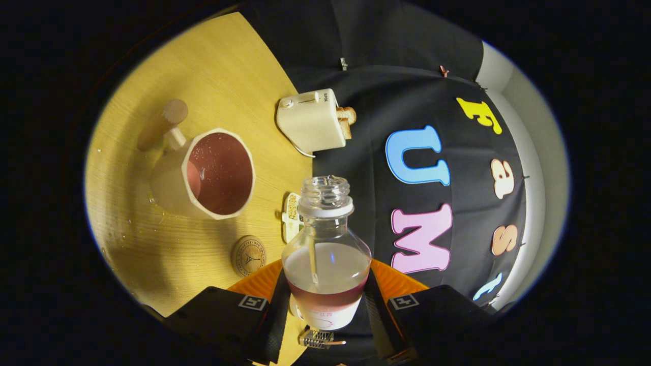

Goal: Take the bottle from table, then pour the juice into the cup, finally place the bottle on the coaster

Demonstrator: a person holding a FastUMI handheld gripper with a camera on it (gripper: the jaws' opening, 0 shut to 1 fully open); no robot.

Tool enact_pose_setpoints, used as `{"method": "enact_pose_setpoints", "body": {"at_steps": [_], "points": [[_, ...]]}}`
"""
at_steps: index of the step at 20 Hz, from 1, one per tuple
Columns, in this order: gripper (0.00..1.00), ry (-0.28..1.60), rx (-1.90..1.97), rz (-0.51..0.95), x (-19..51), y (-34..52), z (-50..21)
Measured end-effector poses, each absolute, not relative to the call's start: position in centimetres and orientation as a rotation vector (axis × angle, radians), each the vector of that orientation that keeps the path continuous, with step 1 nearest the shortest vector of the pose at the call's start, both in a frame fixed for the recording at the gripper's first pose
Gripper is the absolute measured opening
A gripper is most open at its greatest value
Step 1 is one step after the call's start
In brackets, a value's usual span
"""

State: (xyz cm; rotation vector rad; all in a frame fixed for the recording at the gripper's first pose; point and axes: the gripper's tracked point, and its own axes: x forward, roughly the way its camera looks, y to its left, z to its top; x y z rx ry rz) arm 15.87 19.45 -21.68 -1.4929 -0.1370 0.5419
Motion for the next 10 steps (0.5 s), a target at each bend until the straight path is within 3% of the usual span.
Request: {"method": "enact_pose_setpoints", "body": {"at_steps": [10], "points": [[0.72, -0.198, -1.642, 0.598, 16.0, 21.6, -22.5]]}}
